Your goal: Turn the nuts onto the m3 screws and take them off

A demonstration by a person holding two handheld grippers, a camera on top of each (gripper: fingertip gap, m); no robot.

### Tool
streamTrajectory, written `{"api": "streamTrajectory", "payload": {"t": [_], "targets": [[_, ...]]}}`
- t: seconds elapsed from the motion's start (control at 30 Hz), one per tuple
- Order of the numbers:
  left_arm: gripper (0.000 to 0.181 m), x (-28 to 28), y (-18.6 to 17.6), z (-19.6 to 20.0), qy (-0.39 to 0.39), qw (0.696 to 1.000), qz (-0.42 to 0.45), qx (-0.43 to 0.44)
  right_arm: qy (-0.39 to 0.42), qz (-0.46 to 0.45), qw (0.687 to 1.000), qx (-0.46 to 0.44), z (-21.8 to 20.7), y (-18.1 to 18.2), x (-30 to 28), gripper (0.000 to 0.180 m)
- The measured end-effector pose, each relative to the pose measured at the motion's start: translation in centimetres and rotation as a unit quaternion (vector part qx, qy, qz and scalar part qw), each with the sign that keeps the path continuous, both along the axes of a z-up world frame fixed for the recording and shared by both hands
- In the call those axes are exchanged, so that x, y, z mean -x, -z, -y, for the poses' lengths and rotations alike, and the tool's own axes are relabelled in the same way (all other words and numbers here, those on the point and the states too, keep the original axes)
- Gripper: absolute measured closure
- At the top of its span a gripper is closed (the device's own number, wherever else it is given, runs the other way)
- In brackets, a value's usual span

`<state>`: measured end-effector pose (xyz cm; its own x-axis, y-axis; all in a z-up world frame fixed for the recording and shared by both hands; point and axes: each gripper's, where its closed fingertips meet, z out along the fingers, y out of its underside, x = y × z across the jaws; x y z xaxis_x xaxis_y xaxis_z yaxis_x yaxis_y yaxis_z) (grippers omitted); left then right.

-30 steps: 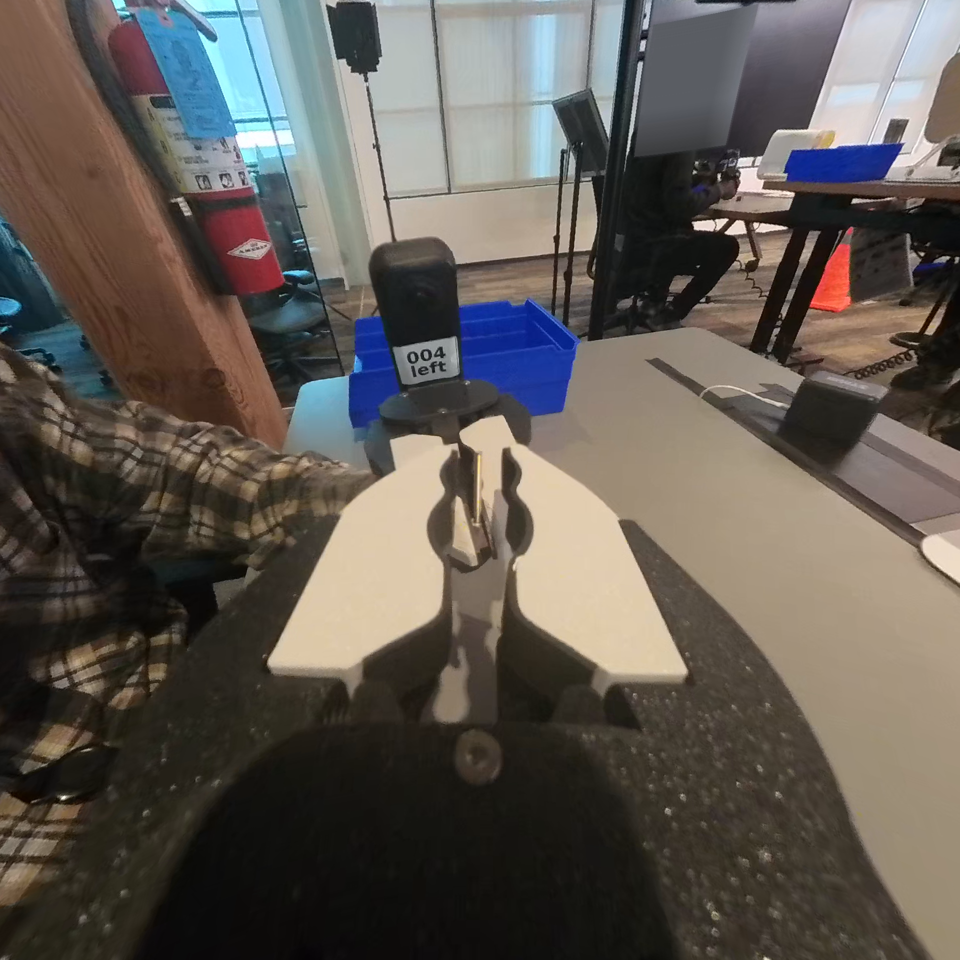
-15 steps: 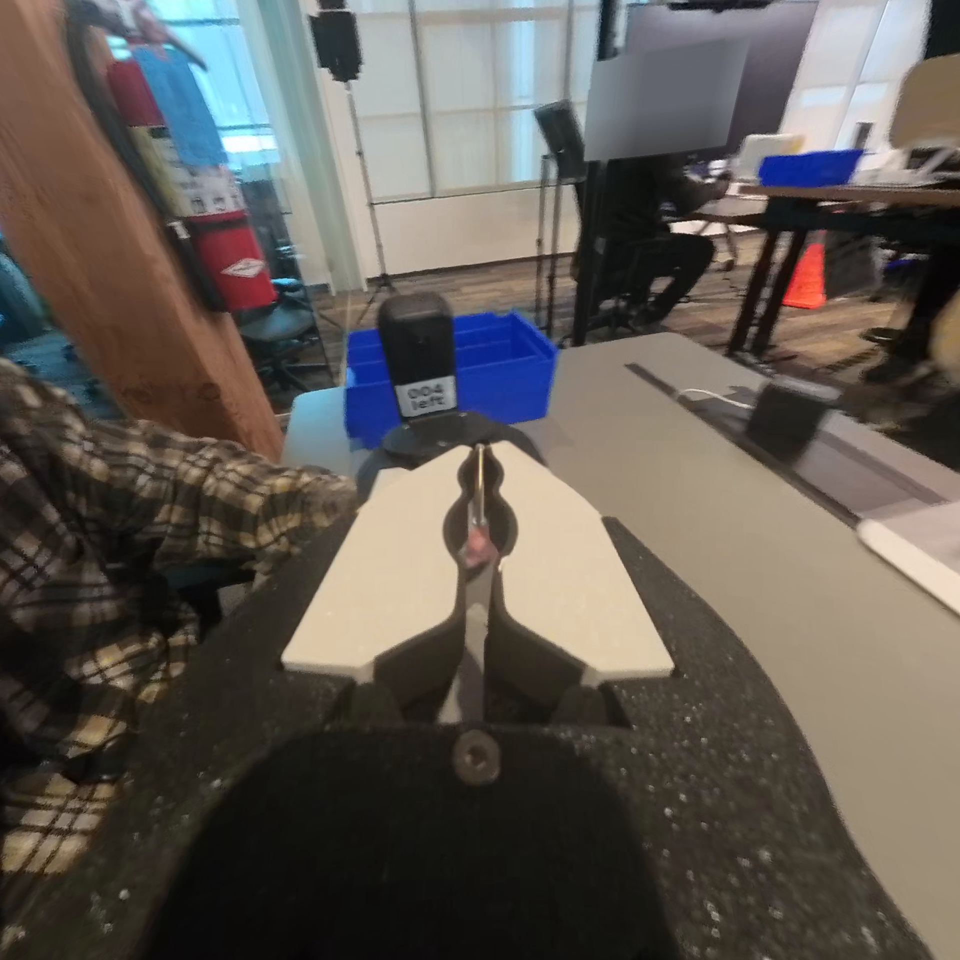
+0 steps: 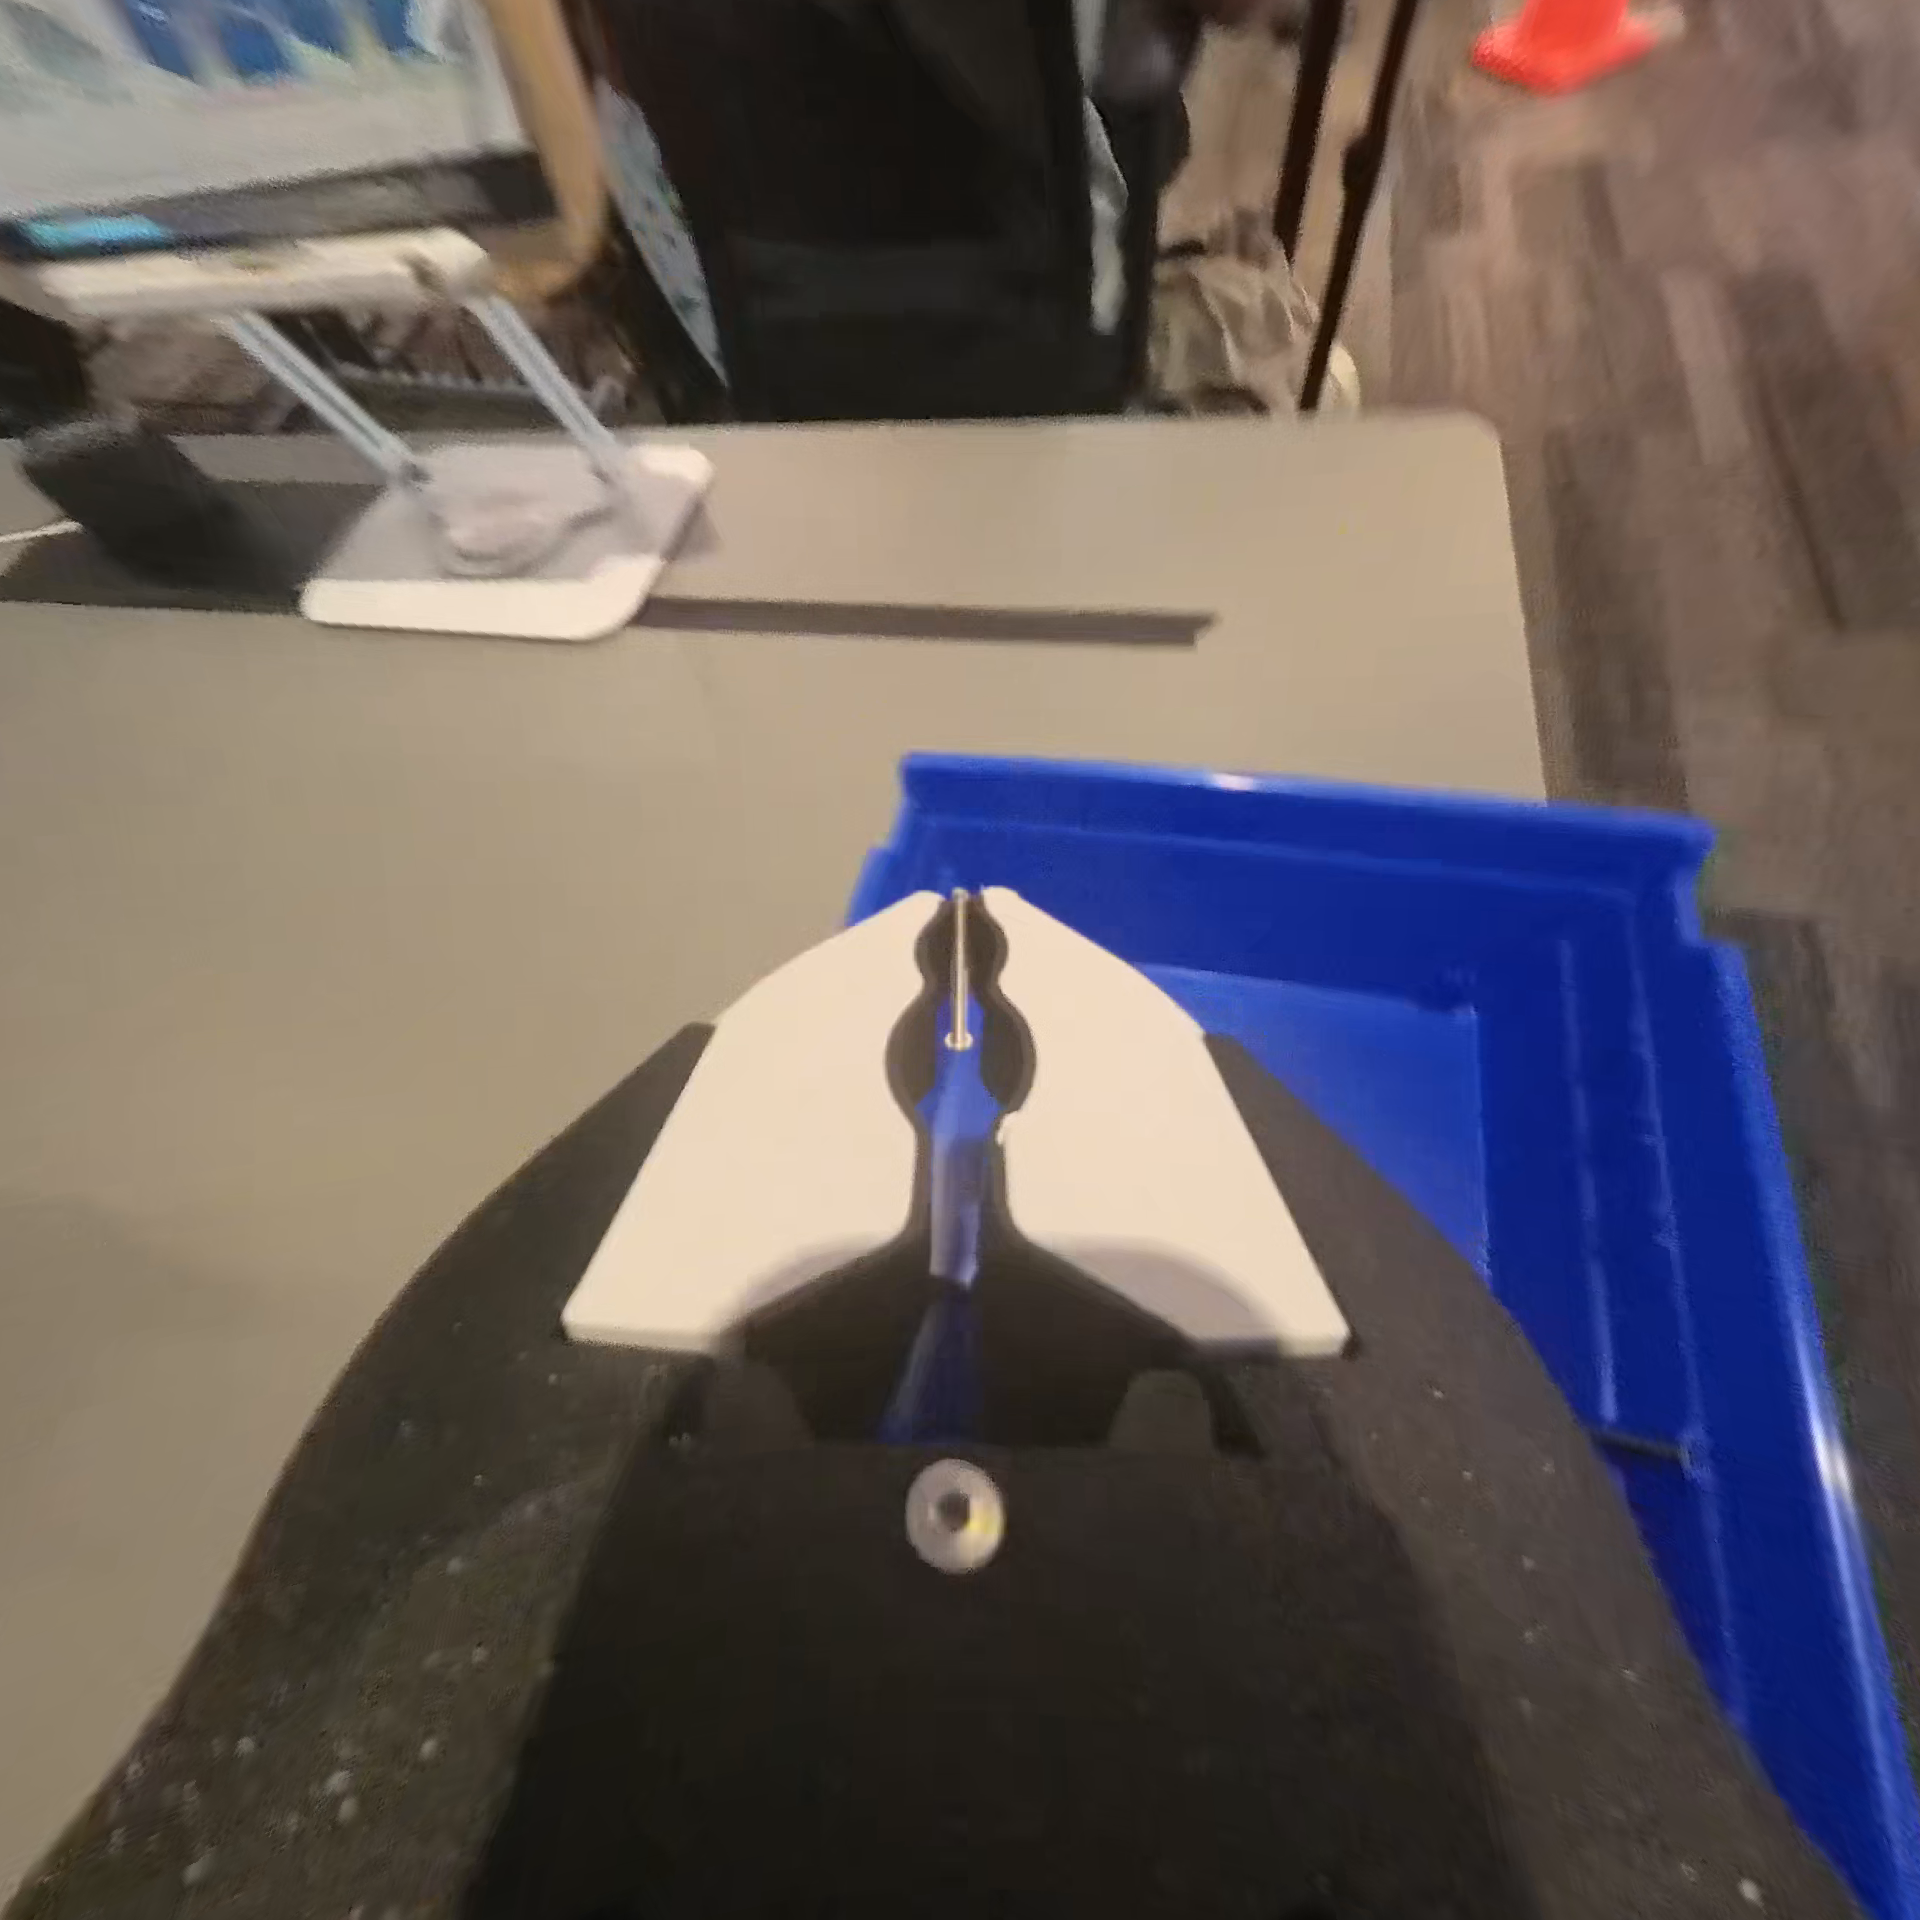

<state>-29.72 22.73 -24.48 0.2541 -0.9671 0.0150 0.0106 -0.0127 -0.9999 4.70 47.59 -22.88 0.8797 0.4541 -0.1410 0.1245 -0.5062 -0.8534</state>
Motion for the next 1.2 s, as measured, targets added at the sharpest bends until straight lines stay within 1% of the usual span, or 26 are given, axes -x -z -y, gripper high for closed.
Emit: {"api": "streamTrajectory", "payload": {"t": [0.1, 0.23, 0.4, 0.53, 0.67, 0.77, 0.9, 0.97, 1.03, 1.1, 1.2], "targets": [[0.113, -0.1, 0.3, 0.0, 0.004, 1.0, -0.003, 0.006, 0.025, 0.014, 0.999, 0.039, -0.9, 3.0, -2.1, 0.177], [0.114, -0.1, 0.6, -0.1, 0.008, 1.0, -0.009, 0.01, 0.037, 0.022, 0.997, 0.071, -1.3, 5.4, -3.1, 0.177], [0.116, 0.0, 0.6, 0.0, 0.009, 1.0, -0.009, 0.011, 0.043, 0.025, 0.996, 0.075, -1.3, 6.2, -3.4, 0.177], [0.116, 0.0, 0.4, 0.1, 0.012, 1.0, -0.007, 0.009, 0.047, 0.018, 0.996, 0.068, -0.9, 5.8, -3.7, 0.172], [0.116, -0.1, 0.2, 0.3, 0.012, 1.0, -0.007, 0.005, 0.051, 0.018, 0.997, 0.057, -0.5, 4.6, -3.8, 0.165], [0.116, -0.1, 0.1, 0.3, 0.011, 1.0, -0.006, 0.003, 0.041, -0.01, 0.999, 0.024, 0.1, 1.6, -2.8, 0.159], [0.116, -0.1, 0.0, 0.3, 0.01, 1.0, -0.005, 0.001, 0.009, -0.016, 0.997, -0.073, 2.2, -4.2, 0.9, 0.144], [0.116, -0.1, 0.0, 0.3, 0.009, 1.0, -0.005, 0.001, -0.022, -0.024, 0.991, -0.133, 4.2, -7.0, 4.1, 0.136], [0.116, -0.1, 0.0, 0.3, 0.009, 1.0, -0.006, -0.001, -0.052, -0.037, 0.98, -0.189, 6.6, -8.8, 7.6, 0.125], [0.116, -0.1, 0.0, 0.3, 0.007, 1.0, -0.006, -0.002, -0.093, -0.051, 0.969, -0.224, 9.1, -9.1, 11.4, 0.116], [0.116, 0.0, -0.1, 0.2, 0.004, 1.0, -0.005, -0.003, -0.163, -0.081, 0.957, -0.227, 12.2, -6.6, 17.0, 0.105]]}}
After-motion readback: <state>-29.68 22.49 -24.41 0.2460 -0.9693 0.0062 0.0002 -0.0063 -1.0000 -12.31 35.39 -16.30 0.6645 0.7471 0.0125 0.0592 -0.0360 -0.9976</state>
